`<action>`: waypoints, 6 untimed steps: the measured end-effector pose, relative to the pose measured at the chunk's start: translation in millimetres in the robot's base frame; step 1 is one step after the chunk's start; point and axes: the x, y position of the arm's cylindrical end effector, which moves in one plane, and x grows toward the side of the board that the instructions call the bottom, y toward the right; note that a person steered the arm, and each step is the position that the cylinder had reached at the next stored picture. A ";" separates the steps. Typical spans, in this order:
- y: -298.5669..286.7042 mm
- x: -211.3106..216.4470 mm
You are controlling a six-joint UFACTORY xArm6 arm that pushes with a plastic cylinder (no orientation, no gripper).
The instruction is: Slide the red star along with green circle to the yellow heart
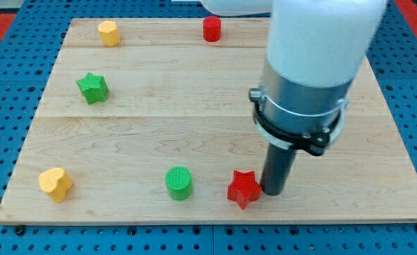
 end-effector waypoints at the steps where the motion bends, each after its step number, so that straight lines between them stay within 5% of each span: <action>1: -42.4 1.3; 2: -129.7 10.3; 4: -110.4 41.6; 6: -183.4 11.9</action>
